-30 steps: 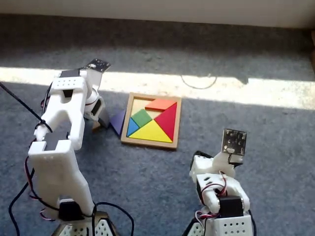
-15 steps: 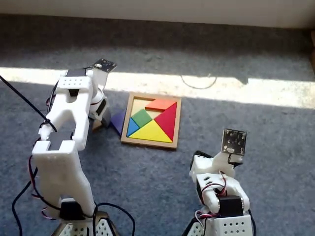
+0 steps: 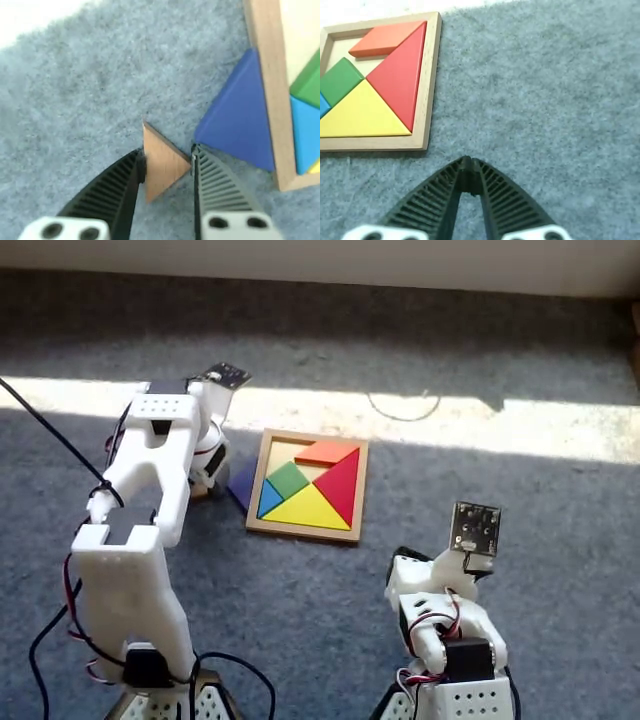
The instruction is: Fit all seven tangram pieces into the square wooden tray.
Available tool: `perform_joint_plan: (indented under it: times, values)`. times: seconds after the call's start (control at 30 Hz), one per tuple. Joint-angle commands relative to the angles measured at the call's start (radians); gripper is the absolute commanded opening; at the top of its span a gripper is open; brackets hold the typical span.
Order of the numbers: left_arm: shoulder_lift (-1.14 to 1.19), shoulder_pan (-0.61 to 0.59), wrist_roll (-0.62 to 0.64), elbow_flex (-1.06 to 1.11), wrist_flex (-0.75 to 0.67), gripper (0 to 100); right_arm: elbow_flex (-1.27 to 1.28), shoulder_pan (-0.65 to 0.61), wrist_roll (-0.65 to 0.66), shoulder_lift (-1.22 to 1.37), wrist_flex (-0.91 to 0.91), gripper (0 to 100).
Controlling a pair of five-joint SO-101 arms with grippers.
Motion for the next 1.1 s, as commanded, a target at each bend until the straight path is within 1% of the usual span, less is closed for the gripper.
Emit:
perform_joint_plan:
  times: [0.0,0.2,0.4,0.6,0.7,0.93,1.07]
  values:
    - [-0.074,0.025,-0.048,-0.021,0.041,10,0.108,0.013,0.012,-0.013,0.007,0.5]
    - [-0.176,0.051,-0.06,-0.022,0.071,10,0.108,0.013,0.012,-0.013,0.007,0.5]
    - [-0.216,0.153,-0.184,-0.027,0.071,10,0.108,0.013,0.012,-0.012,0.007,0.5]
    - [-0.217,0.286,-0.292,-0.03,0.061,10,0.108,0.013,0.012,-0.012,0.007,0.5]
    - [-0.217,0.334,-0.338,-0.03,0.018,10,0.108,0.013,0.012,-0.012,0.007,0.5]
    - [-0.209,0.395,-0.437,-0.028,-0.104,10,0.108,0.013,0.012,-0.012,0.007,0.5]
    - [-0.209,0.43,-0.448,-0.027,-0.146,10,0.108,0.013,0.012,-0.012,0.007,0.5]
